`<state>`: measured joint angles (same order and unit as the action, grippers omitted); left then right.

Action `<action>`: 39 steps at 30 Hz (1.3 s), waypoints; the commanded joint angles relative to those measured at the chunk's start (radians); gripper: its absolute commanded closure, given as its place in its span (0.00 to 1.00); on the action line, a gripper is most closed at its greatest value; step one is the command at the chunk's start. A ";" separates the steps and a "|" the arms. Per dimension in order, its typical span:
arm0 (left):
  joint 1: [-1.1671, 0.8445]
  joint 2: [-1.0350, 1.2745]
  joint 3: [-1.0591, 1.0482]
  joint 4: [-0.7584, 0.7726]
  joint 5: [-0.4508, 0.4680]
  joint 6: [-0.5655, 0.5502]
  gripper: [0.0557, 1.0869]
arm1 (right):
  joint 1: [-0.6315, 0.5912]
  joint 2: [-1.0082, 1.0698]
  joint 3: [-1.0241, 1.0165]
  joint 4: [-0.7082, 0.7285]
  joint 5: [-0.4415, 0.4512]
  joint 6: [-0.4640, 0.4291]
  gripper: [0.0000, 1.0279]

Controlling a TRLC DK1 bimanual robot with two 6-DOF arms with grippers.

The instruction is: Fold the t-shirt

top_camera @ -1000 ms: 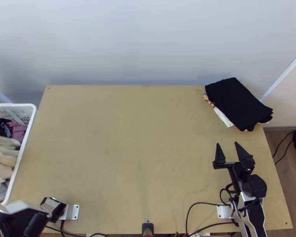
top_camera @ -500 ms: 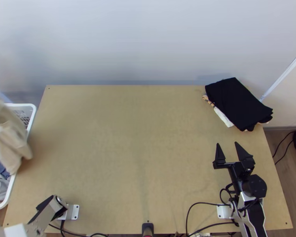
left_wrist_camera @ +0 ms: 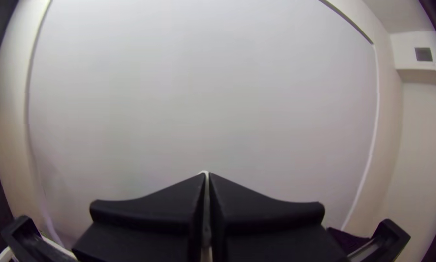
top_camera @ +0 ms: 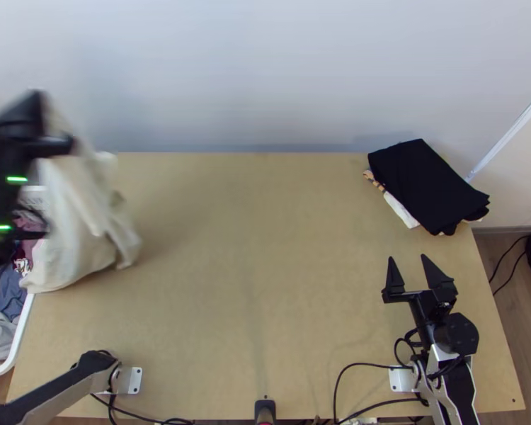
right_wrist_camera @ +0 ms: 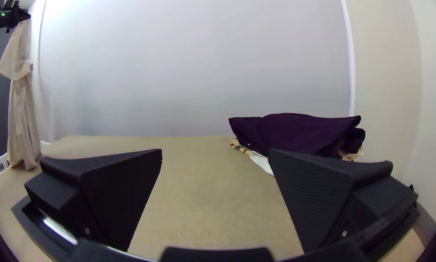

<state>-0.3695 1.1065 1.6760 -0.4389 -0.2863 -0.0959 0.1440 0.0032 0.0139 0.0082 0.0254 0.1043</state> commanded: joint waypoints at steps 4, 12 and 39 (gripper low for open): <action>-0.287 0.055 -0.194 0.121 -0.108 0.056 0.96 | 0.006 -0.005 -0.005 -0.024 0.001 0.008 0.03; -0.542 0.242 -0.279 0.310 -0.162 0.047 0.96 | 0.005 -0.005 -0.005 -0.024 0.001 0.006 0.03; -0.568 0.604 0.215 0.080 -0.050 -0.237 0.96 | 0.006 -0.005 -0.003 -0.024 0.001 0.008 0.03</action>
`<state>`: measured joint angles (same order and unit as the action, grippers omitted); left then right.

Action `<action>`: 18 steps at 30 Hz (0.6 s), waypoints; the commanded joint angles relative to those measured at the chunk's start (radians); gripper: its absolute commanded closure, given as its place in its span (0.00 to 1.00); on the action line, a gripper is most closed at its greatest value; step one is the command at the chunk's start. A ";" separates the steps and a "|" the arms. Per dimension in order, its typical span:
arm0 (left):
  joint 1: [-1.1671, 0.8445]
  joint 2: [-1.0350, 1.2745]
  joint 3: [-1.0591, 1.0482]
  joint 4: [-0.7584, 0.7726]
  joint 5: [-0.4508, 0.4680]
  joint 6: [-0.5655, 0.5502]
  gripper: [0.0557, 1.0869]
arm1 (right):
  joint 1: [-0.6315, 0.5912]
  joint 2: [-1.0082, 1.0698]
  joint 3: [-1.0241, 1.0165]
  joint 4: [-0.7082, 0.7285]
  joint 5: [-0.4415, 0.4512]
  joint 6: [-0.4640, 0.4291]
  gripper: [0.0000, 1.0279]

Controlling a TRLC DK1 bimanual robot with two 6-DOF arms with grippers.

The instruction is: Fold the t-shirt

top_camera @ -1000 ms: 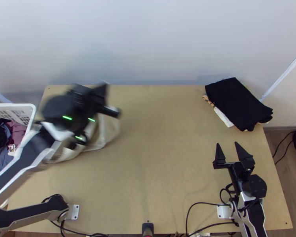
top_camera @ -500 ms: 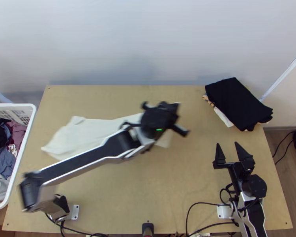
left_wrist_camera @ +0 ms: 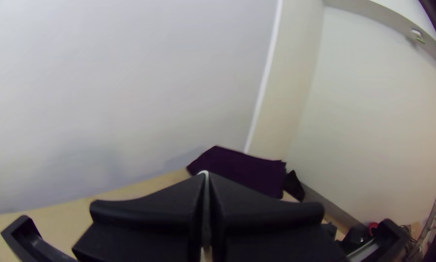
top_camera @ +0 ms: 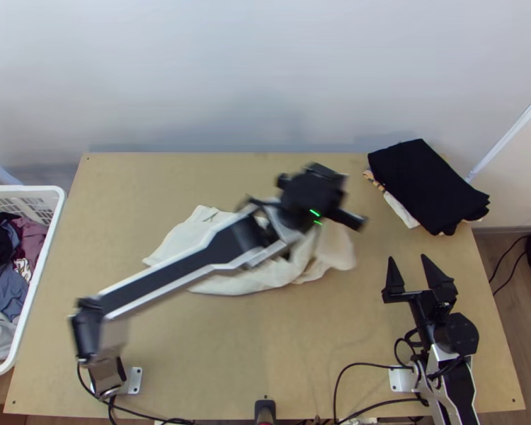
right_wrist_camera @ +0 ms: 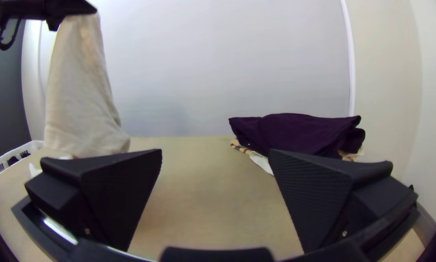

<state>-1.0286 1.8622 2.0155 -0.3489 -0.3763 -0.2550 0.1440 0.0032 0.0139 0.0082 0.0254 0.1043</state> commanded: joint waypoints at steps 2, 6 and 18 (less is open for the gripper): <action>0.168 -0.247 -0.273 -0.009 0.108 -0.115 0.96 | 0.006 -0.005 -0.005 -0.024 0.001 0.008 0.03; 0.311 -0.423 -0.571 0.011 0.218 -0.158 0.96 | 0.005 -0.005 -0.005 -0.024 0.001 0.006 0.03; 0.433 -0.741 -1.305 0.226 0.335 -0.153 0.96 | 0.006 -0.005 -0.005 -0.024 0.001 0.006 0.03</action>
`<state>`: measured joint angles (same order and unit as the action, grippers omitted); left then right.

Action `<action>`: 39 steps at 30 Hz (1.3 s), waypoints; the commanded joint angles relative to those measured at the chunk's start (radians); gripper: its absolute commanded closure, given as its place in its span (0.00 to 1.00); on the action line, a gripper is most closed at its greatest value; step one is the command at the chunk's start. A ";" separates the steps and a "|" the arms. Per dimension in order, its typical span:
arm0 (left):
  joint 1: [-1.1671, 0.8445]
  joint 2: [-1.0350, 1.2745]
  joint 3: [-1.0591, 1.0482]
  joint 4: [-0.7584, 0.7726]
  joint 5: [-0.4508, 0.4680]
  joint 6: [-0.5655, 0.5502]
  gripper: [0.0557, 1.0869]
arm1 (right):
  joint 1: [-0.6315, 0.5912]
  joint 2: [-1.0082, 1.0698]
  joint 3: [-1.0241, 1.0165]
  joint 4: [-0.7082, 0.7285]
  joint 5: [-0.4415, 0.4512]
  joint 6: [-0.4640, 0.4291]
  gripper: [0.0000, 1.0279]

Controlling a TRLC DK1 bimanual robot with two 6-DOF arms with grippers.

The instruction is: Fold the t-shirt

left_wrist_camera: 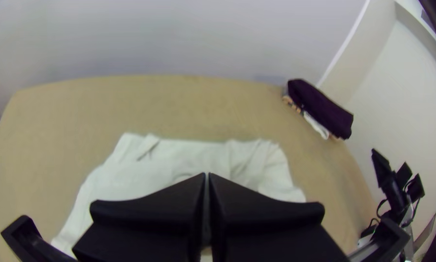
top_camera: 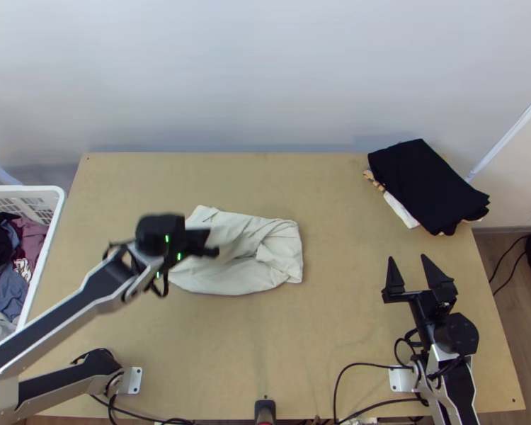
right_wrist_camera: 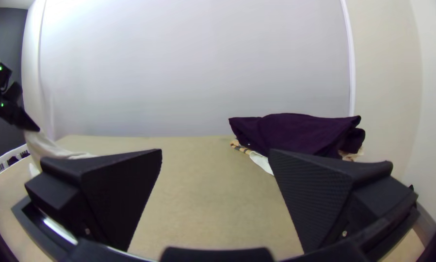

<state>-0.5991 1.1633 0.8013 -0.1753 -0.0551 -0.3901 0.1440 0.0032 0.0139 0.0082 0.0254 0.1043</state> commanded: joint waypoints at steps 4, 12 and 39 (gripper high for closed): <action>0.012 -0.053 -0.168 0.086 0.014 -0.038 0.96 | 0.006 -0.005 -0.005 -0.024 0.001 0.008 0.03; 0.114 -0.125 -0.212 0.076 0.041 -0.047 0.96 | 0.006 -0.005 -0.005 -0.024 0.001 0.008 0.03; 0.667 0.015 0.134 -0.305 0.060 -0.023 0.04 | 0.009 -0.005 -0.005 -0.024 0.001 0.006 0.03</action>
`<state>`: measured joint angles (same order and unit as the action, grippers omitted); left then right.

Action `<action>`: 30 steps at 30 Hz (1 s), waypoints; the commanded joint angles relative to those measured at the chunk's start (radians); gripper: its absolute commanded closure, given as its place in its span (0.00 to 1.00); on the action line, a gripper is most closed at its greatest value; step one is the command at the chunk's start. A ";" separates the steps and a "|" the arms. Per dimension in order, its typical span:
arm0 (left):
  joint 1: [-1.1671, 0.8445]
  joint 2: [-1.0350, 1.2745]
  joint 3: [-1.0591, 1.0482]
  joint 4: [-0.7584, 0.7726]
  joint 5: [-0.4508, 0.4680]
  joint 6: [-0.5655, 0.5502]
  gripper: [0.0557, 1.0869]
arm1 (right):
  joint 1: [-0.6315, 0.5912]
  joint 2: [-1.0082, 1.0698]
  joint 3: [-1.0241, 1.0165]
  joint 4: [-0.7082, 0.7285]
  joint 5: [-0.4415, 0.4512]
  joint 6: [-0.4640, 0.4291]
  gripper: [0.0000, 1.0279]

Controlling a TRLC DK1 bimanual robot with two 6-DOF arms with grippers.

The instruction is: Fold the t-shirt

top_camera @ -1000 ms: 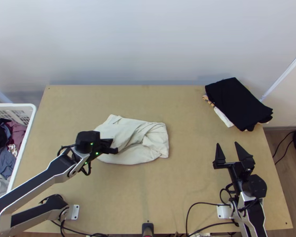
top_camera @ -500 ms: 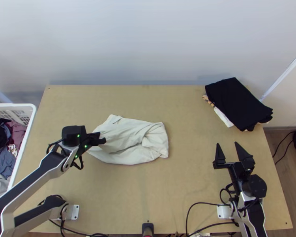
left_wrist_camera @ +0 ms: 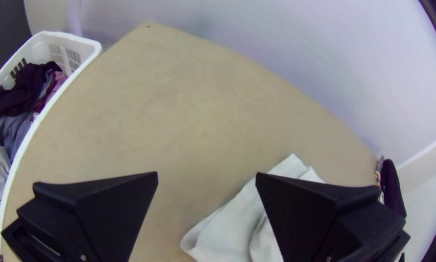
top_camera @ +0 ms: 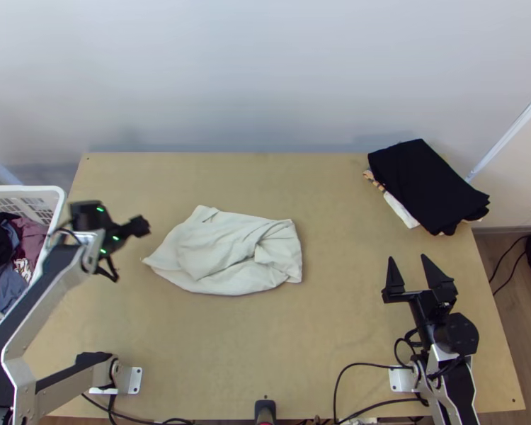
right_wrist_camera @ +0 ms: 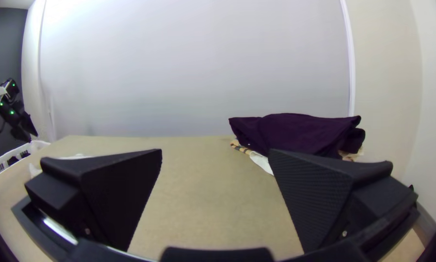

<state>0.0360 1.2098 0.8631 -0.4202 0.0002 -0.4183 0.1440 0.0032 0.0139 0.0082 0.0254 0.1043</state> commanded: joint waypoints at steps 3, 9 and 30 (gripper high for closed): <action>0.064 -0.049 0.129 -0.160 0.040 0.006 0.04 | 0.016 -0.005 -0.005 -0.024 0.001 0.006 0.03; 0.091 -0.113 0.148 -0.201 0.090 0.000 0.04 | 0.016 -0.005 -0.005 -0.024 0.001 0.008 0.03; 0.110 -0.153 0.082 -0.196 0.090 -0.039 0.04 | 0.144 0.279 0.310 -0.036 0.002 -0.025 0.03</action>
<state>0.1524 1.0733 0.9836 -0.6369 0.0864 -0.4301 0.2333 0.1619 0.1967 -0.0326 0.0261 0.0967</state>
